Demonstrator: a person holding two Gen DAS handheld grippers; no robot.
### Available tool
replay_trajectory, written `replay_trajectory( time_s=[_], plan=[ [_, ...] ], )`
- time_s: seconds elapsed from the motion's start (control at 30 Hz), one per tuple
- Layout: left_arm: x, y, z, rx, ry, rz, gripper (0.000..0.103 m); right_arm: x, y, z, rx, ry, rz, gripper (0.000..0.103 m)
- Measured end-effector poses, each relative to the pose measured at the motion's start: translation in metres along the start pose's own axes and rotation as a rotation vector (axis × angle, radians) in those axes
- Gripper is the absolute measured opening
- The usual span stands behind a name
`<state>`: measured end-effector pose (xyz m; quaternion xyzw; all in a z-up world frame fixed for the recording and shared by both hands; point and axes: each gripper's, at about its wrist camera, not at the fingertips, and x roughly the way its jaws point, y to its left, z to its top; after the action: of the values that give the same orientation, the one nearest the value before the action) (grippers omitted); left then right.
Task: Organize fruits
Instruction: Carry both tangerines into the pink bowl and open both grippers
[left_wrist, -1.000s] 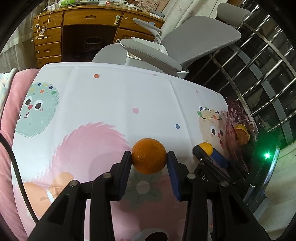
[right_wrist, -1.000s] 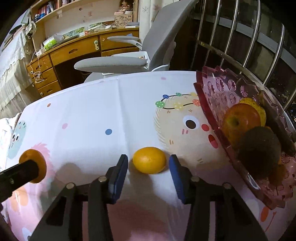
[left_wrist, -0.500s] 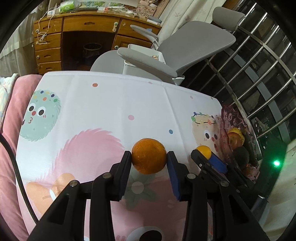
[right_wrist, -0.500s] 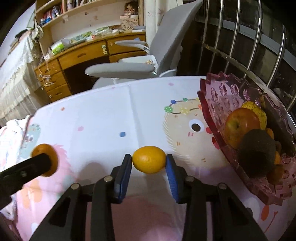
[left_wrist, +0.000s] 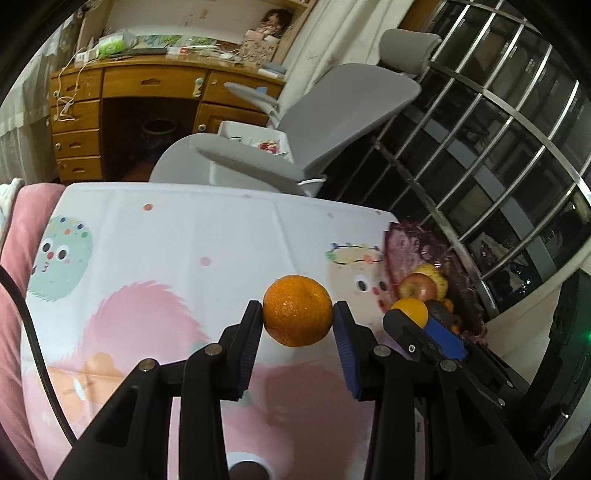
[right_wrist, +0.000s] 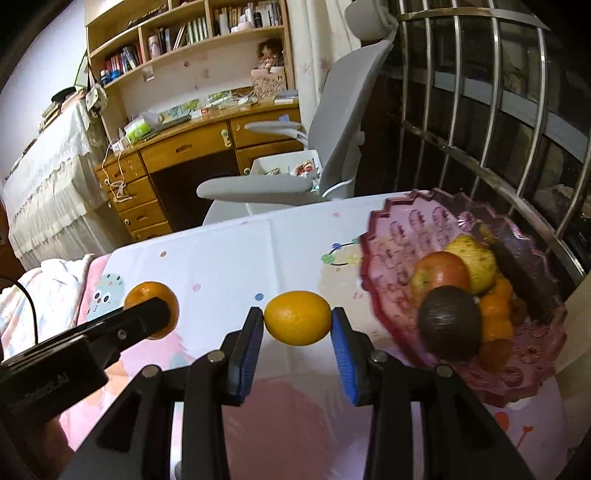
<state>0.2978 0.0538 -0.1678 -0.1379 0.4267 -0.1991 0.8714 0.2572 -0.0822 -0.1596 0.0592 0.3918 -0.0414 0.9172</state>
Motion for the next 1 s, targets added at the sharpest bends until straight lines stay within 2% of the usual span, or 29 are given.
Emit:
replay_trajectory(
  time_s=[0.47,0.67,1.0],
  plan=[
    [0.036,-0.087,0.004,0.099,0.006,-0.009,0.038,-0.042,-0.086,0.001,0.067,-0.036,-0.026,0.038],
    [0.055,-0.120,0.009,0.117,-0.012,-0.001,0.038,-0.046,-0.126,0.000,0.074,-0.022,-0.022,0.038],
    [0.089,-0.159,0.017,0.111,-0.020,0.059,0.038,-0.041,-0.181,-0.002,0.046,0.029,0.004,0.038]
  ],
)
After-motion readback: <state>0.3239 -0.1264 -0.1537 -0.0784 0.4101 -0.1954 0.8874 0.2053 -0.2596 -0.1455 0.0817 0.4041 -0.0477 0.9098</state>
